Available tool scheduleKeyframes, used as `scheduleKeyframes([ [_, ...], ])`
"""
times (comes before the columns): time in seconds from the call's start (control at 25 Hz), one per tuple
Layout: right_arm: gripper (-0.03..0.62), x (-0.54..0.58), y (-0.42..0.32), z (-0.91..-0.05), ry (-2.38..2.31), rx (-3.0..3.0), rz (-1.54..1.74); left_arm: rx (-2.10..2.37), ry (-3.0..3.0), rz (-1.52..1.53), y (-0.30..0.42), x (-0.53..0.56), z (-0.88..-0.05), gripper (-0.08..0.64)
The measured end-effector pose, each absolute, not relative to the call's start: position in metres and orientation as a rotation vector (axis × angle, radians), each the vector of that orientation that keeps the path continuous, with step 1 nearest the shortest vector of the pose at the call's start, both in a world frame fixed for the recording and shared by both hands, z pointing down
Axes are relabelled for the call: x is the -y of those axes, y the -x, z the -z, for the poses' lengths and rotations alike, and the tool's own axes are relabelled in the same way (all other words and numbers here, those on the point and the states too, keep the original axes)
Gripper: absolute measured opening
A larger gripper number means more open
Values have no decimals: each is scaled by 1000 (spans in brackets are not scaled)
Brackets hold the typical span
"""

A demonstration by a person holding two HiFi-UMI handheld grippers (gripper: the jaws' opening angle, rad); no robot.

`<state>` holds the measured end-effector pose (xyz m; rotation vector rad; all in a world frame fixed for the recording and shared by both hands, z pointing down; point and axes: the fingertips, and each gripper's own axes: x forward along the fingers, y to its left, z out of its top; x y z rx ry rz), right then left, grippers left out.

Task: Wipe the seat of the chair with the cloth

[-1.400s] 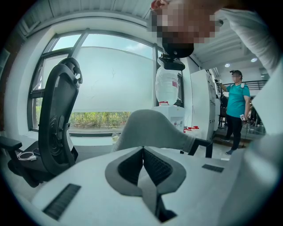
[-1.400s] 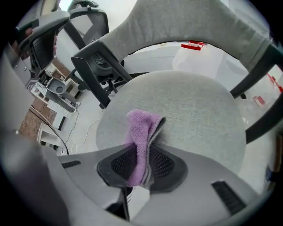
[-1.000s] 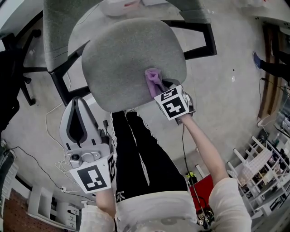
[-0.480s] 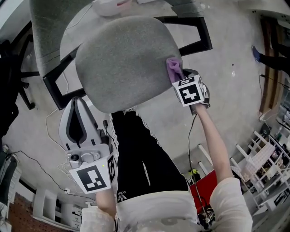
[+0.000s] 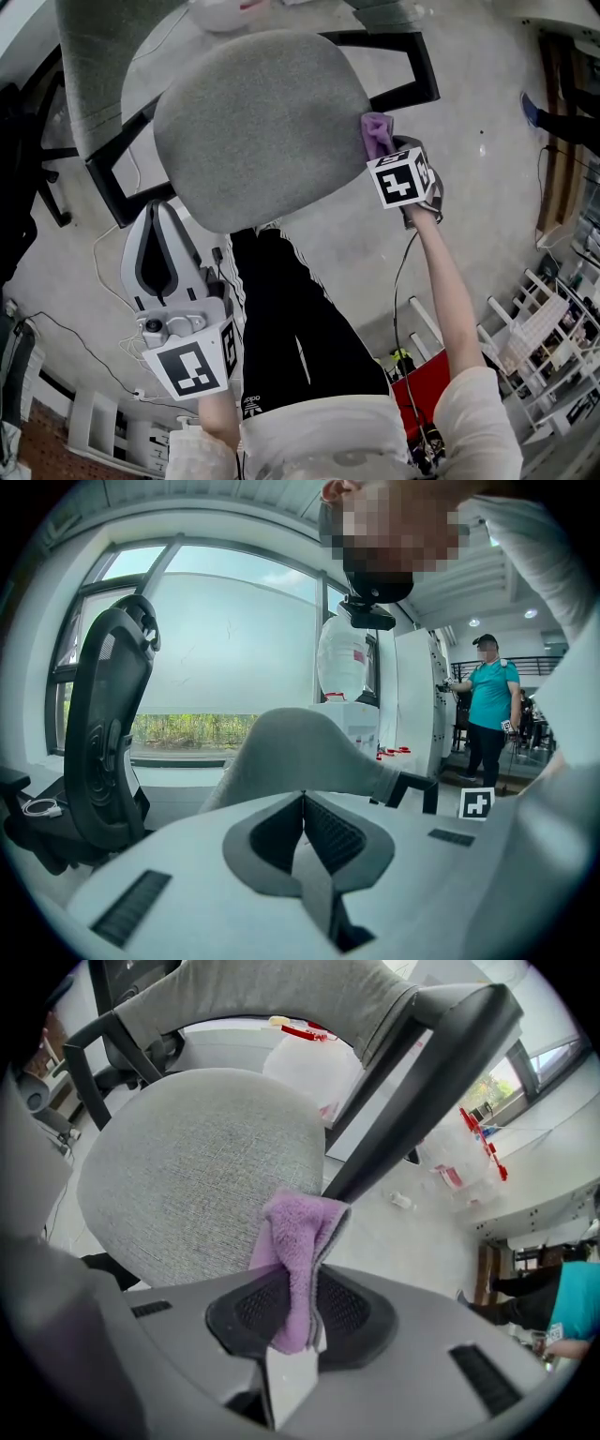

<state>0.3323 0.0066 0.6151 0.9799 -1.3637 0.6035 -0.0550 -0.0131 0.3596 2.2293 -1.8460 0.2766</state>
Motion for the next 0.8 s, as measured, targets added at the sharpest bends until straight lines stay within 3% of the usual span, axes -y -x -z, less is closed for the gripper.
scheduleKeyframes([
  [0.48,81,11,-296,-552,-1104,1445,-628,1878,-2277,-243,60,21,-327,14],
  [0.8,81,37,-233,-402,-1298,1660,-618,1920,-2352,-129,64,32,-229,14],
])
